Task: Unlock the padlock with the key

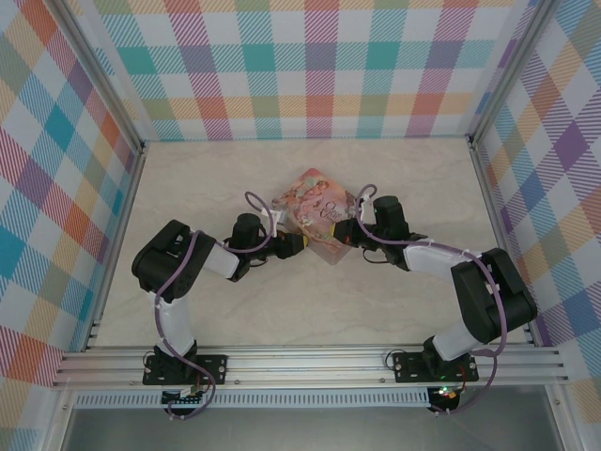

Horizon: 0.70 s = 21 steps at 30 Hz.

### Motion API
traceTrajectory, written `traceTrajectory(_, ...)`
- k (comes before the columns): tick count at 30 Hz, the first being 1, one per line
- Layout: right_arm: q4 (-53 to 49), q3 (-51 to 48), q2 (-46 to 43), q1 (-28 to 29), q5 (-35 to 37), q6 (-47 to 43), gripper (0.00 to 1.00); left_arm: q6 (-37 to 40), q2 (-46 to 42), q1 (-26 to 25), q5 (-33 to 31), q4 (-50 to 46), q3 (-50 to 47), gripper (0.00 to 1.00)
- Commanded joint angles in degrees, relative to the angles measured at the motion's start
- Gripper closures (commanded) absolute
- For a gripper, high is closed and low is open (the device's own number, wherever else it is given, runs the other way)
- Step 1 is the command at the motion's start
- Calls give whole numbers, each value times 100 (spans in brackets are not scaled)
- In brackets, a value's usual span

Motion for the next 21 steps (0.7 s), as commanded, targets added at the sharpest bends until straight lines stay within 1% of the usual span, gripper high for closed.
traceTrajectory(1, -169, 10, 105, 58, -49, -128, 95, -41, 81, -62, 1, 409, 64, 65)
traceTrajectory(5, -160, 8, 96, 58, -53, -124, 95, -65, 50, -102, -86, 410, 74, 71)
traceTrajectory(7, -146, 1, 59, 58, -41, -150, 95, -85, -15, -138, -147, 380, 58, 72)
traceTrajectory(13, -271, -9, -256, 58, 126, -366, 95, -304, -397, -360, -628, -71, 29, 75)
traceTrajectory(18, -570, -70, -613, 58, 333, -694, 95, -763, -693, -536, -1106, -585, 62, 76)
traceTrajectory(21, -793, -233, -963, 78, 522, -954, 95, -1210, -889, -623, -1343, -925, 76, 78)
